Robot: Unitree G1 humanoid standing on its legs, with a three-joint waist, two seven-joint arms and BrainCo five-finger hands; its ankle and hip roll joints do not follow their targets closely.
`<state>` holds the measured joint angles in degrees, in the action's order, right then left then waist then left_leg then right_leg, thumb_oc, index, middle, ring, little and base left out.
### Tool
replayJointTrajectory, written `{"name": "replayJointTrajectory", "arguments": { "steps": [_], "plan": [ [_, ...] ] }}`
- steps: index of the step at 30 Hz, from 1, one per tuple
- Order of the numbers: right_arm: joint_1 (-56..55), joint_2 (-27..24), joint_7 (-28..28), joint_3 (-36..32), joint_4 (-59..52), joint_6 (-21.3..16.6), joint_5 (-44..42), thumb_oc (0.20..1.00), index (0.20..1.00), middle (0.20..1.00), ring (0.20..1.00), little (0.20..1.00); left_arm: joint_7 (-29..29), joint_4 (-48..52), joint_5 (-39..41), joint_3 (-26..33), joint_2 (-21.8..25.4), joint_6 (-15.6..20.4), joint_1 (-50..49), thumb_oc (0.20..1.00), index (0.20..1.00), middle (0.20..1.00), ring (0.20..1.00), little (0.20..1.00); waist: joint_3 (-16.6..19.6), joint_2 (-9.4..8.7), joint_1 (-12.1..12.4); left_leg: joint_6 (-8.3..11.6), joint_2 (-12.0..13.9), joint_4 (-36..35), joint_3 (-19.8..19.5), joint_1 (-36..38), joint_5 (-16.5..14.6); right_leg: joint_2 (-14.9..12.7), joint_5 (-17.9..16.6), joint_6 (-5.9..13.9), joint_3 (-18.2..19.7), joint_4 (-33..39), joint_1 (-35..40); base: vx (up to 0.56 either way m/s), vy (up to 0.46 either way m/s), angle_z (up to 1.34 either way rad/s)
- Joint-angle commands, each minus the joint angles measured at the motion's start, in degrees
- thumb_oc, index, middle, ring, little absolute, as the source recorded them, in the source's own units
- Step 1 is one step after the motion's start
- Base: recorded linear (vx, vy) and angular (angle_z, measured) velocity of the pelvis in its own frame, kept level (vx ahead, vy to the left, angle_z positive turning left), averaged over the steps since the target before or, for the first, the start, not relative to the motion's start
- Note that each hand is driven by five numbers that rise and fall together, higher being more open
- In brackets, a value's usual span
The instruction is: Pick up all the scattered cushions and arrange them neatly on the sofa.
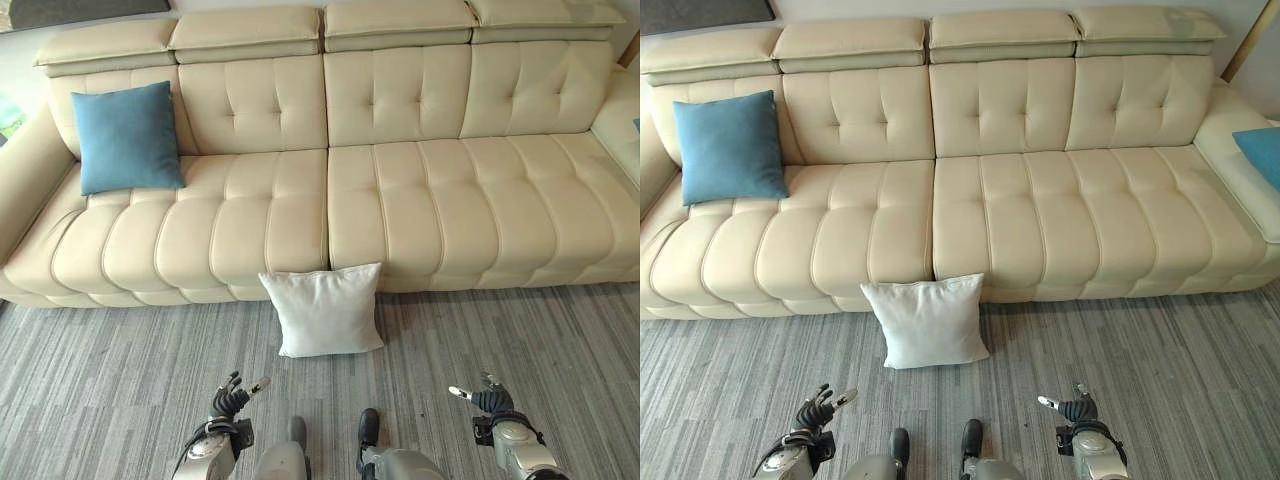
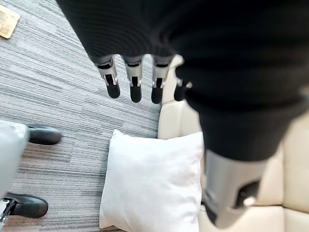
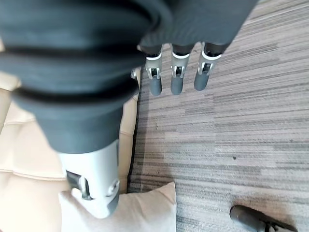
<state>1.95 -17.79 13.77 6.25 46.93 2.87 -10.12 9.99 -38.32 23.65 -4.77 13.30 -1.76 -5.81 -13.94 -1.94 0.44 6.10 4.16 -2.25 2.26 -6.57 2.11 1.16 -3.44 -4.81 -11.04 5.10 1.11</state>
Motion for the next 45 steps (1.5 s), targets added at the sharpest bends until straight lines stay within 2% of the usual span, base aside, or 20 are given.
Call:
{"name": "replayJointTrajectory", "arguments": {
  "steps": [1,3,8,9,10,11,12,13,14,17,22,27,34,36,37,38,41,42,44,45],
  "plan": [
    [-0.7,-2.4,1.4,0.0,-1.3,-0.7,0.3,1.0,1.0,1.0,1.0,1.0,0.5,1.6,-1.0,0.0,1.6,1.1,-0.4,1.0,1.0,1.0,1.0,1.0,0.2,0.04,1.4,-1.65,-0.4,3.1,1.1,-4.9,2.8,-4.3,12.4,7.65,1.8,-4.7,6.6,0.17,0.102,-0.03],
    [-1.3,-2.0,0.8,0.0,-1.5,-0.3,1.5,1.0,1.0,1.0,1.0,1.0,0.4,1.0,-1.1,0.8,1.6,1.2,-1.2,1.0,1.0,1.0,1.0,1.0,1.3,0.35,2.1,-1.91,0.1,1.4,2.7,-4.3,4.1,-4.5,13.7,8.62,2.7,-5.4,8.5,0.35,0.27,-0.11],
    [-1.7,-1.0,-0.2,0.4,-1.0,-0.2,2.3,1.0,1.0,1.0,1.0,1.0,0.0,-1.1,-1.8,0.7,1.8,0.9,-1.1,1.0,1.0,1.0,1.0,1.0,2.4,-0.8,2.1,-4.02,-1.9,4.6,2.2,-3.5,1.6,-7.0,13.2,10.22,4.2,-13.7,6.5,0.25,0.237,-0.26],
    [-1.6,-0.4,-0.7,1.3,-0.5,0.0,2.9,1.0,1.0,1.0,1.0,1.0,-0.4,-1.3,-2.7,0.5,2.8,0.7,-0.7,1.0,1.0,1.0,1.0,1.0,1.8,-1.28,1.9,-5.75,-2.7,5.0,2.5,-1.4,-0.4,-8.1,10.6,11.44,5.2,-23.0,2.3,0.15,0.214,-0.11],
    [-1.5,-0.3,-0.9,2.1,-0.6,0.3,3.6,1.0,1.0,1.0,1.0,1.0,-0.4,-1.1,-3.1,0.4,3.4,0.7,-0.5,1.0,1.0,1.0,1.0,1.0,1.1,-1.6,1.7,-6.78,-3.2,4.9,2.9,-0.2,-1.2,-8.7,7.4,12.35,5.5,-27.0,0.2,0.15,0.214,-0.14],
    [-1.5,-0.3,-0.9,2.1,-0.6,0.3,3.6,1.0,1.0,1.0,1.0,1.0,-0.5,-1.1,-3.1,0.4,3.4,0.7,-0.5,1.0,1.0,1.0,1.0,1.0,1.2,-1.49,1.8,-6.77,-3.1,4.9,3.0,-0.4,-1.1,-8.6,7.2,12.32,5.5,-26.9,0.0,0.14,0.216,-0.13],
    [-1.2,0.3,-1.0,2.8,-0.7,0.1,3.6,1.0,1.0,1.0,1.0,1.0,-0.1,-1.4,-3.0,0.4,4.1,0.9,0.0,1.0,1.0,1.0,1.0,1.0,0.2,-0.64,1.3,-7.82,-2.8,3.9,3.6,1.9,-2.1,-9.5,4.2,12.47,4.5,-34.9,-5.3,0.1,0.143,0.01],
    [-1.2,0.3,-1.0,2.8,-0.6,0.1,3.6,1.0,1.0,1.0,1.0,1.0,-0.1,-1.4,-3.0,0.4,4.1,0.9,0.0,1.0,1.0,1.0,1.0,1.0,0.2,-0.69,1.4,-7.82,-2.8,3.8,3.7,1.9,-2.0,-9.6,4.3,12.48,4.6,-35.1,-5.4,0.24,0.198,0.06],
    [-1.0,0.7,-1.0,3.0,-0.4,0.0,3.3,1.0,1.0,1.0,1.0,1.0,-0.1,-1.9,-2.9,0.5,4.0,1.3,0.5,1.0,1.0,1.0,1.0,1.0,-0.1,-0.2,0.8,-7.76,-2.9,2.3,3.2,4.3,-2.4,-8.4,5.9,11.33,3.4,-34.1,-8.4,0.2,0.053,-0.08],
    [-0.5,0.7,-0.6,2.9,-0.3,-0.2,2.8,1.0,1.0,1.0,1.0,1.0,0.2,-1.3,-2.8,0.1,3.9,1.8,1.1,1.0,1.0,1.0,1.0,1.0,-1.2,-0.3,-0.4,-7.29,-3.6,1.9,2.3,6.2,-3.2,-5.9,7.6,10.63,2.9,-24.0,-9.8,0.21,-0.027,-0.05],
    [-0.9,0.4,-0.5,3.0,0.7,-0.2,2.9,1.0,1.0,1.0,1.0,1.0,-0.5,-0.8,-4.6,-0.3,3.6,1.6,0.5,1.0,1.0,1.0,1.0,1.0,0.5,-1.18,0.0,-6.5,-4.5,0.3,2.7,7.5,-3.9,-5.1,7.2,10.3,2.9,-10.3,-3.5,0.13,-0.078,0.16],
    [-0.7,0.1,-0.5,3.3,1.2,-0.2,3.0,1.0,1.0,1.0,1.0,1.0,-0.5,-3.0,-5.2,-0.5,3.0,1.2,0.4,1.0,1.0,1.0,1.0,1.0,1.8,-0.46,0.0,-5.92,-4.1,-1.3,2.8,8.1,-3.4,-4.7,7.0,9.77,2.7,-7.0,-1.3,0.1,-0.049,-0.06],
    [2.6,-0.2,-0.3,6.2,7.6,-0.2,4.2,1.0,1.0,1.0,1.0,1.0,1.4,-15.3,-7.6,-1.2,2.5,1.0,4.9,1.0,1.0,1.0,1.0,1.0,0.7,0.1,0.2,-5.58,-4.0,-0.4,1.7,7.6,-3.9,-4.7,8.4,9.22,1.9,-7.2,-0.6,0.03,-0.022,0.05],
    [8.3,-2.1,0.9,7.1,11.6,-0.2,2.8,1.0,1.0,1.0,1.0,1.0,3.7,-21.9,-5.5,-1.1,3.8,1.7,10.4,1.0,1.0,1.0,1.0,1.0,-2.9,0.08,0.6,-5.38,-3.9,2.8,0.8,0.8,-3.7,-5.2,8.4,8.87,1.7,-9.5,-6.6,-0.22,-0.039,0.14],
    [8.4,-2.1,0.9,7.1,11.7,-0.2,2.8,1.0,1.0,1.0,1.0,1.0,3.7,-22.0,-5.4,-1.1,3.8,1.8,10.5,1.0,1.0,1.0,1.0,1.0,-2.6,0.08,0.6,-5.39,-4.0,3.1,0.8,0.3,-3.7,-5.2,8.4,8.87,1.7,-9.7,-7.0,-0.25,-0.031,0.09],
    [12.6,-3.6,2.0,6.9,14.1,-0.5,0.6,1.0,1.0,1.0,1.0,1.0,5.2,-25.3,-3.7,-0.9,5.6,2.7,14.7,1.0,1.0,1.0,1.0,1.0,-4.9,0.0,0.9,-5.02,-3.9,6.0,0.5,-5.9,-3.5,-5.5,8.2,8.44,1.7,-12.4,-12.9,-0.21,-0.024,0.21],
    [16.5,-5.4,3.3,6.4,15.6,-0.9,-2.1,1.0,1.0,1.0,1.0,1.0,6.3,-27.6,-2.3,-0.8,7.9,3.6,18.6,1.0,1.0,1.0,1.0,1.0,-6.3,-0.05,1.0,-4.66,-3.8,8.1,0.4,-12.0,-3.1,-5.8,7.9,8.08,1.5,-15.0,-19.2,-0.14,-0.01,0.21],
    [21.0,-7.4,4.8,5.4,15.8,-2.1,-6.1,1.0,1.0,1.0,1.0,1.0,7.1,-28.1,-0.6,-0.3,11.3,4.6,23.1,1.0,1.0,1.0,1.0,1.0,-7.9,-0.3,1.0,-4.28,-3.9,9.7,0.5,-18.0,-2.5,-6.0,7.2,8.01,1.1,-16.4,-25.0,-0.07,-0.008,0.06],
    [23.7,-8.4,5.4,5.4,16.1,-2.9,-8.2,1.0,1.0,1.0,1.0,1.0,7.7,-27.9,0.3,-0.8,13.2,5.6,25.6,1.0,1.0,1.0,1.0,1.0,-8.0,-0.36,1.0,-3.79,-4.0,10.7,0.1,-21.2,-4.0,-5.7,8.5,8.37,1.4,-17.8,-28.5,-0.08,-0.005,0.03],
    [31.1,-11.1,7.6,5.1,14.8,-4.6,-12.2,1.0,1.0,1.0,1.0,1.0,8.4,-26.8,0.9,-1.8,18.1,6.3,32.4,1.0,1.0,1.0,1.0,1.0,-9.8,-0.56,0.7,-3.51,-3.5,13.3,-0.1,-30.5,-3.7,-6.5,8.1,8.75,0.7,-20.0,-37.7,-0.15,0.004,0.07]
  ]
}}
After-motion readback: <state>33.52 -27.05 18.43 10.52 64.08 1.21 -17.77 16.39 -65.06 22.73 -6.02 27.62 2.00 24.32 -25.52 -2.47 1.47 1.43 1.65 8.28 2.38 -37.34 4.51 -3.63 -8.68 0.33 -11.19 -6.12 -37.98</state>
